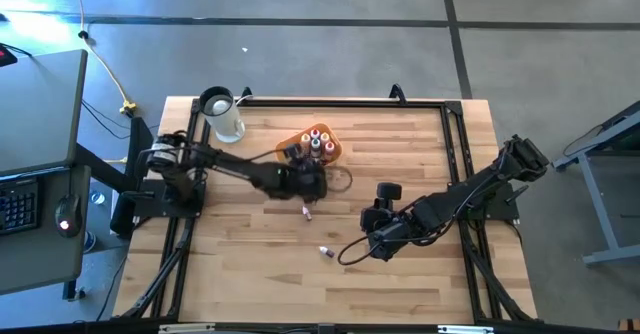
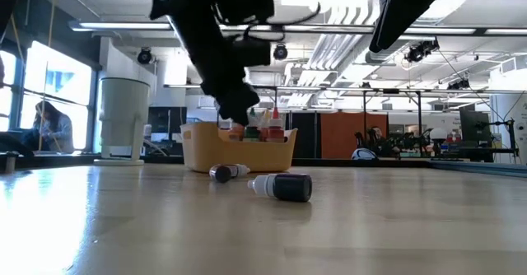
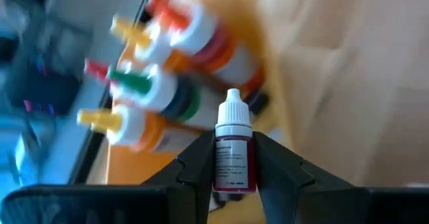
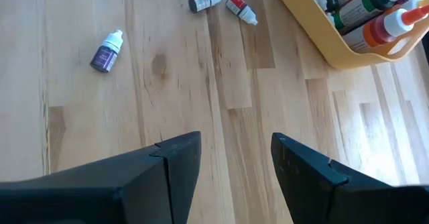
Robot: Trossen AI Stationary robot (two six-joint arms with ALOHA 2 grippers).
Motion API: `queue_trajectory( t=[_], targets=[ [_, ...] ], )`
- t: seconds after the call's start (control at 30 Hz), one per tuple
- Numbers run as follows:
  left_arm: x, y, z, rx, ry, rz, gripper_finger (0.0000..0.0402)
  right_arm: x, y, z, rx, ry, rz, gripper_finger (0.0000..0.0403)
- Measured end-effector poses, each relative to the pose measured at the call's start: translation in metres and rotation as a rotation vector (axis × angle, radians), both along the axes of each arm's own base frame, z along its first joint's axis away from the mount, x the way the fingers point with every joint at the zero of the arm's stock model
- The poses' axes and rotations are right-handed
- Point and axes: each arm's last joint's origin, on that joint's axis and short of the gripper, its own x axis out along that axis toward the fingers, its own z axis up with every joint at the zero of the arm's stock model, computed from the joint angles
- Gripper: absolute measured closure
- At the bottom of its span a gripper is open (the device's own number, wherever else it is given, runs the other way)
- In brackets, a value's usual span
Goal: Pick & Place food coloring
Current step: Put the small orange food coloring bottle into the yellow bin, then put the small purple food coloring bottle into the yellow bin
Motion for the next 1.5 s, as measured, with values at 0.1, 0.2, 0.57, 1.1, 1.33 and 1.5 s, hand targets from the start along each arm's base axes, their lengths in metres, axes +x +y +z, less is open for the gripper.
queue_trajectory(
  t=[0.1, 0.2, 0.57, 1.1, 1.33, 1.5],
  targets=[
    [-0.002, 0.02, -0.002, -0.062, -0.005, 0.066, 0.0308, 0.0, 0.0, 0.0, 0.0, 0.0, 0.0, 0.0226],
    [-0.003, 0.034, -0.004, -0.135, -0.024, 0.098, 0.0307, 0.0, 0.0, 0.0, 0.0, 0.001, 0.0, 0.0226],
    [-0.004, 0.039, -0.006, -0.216, -0.006, 0.075, 0.0299, 0.0, 0.0, 0.0, -0.003, 0.0, 0.001, 0.0226],
    [0.007, 0.014, 0.022, -0.2, 0.02, -0.055, 0.0214, 0.008, 0.004, -0.031, 0.071, -0.138, 0.034, 0.0226],
    [0.012, -0.017, 0.081, -0.208, 0.05, -0.114, 0.0214, 0.01, 0.01, -0.069, 0.273, -0.351, 0.179, 0.0226],
    [0.001, -0.037, 0.122, -0.176, -0.01, 0.01, 0.0214, 0.003, 0.007, -0.086, 0.354, -0.521, 0.249, 0.0226]
  ],
)
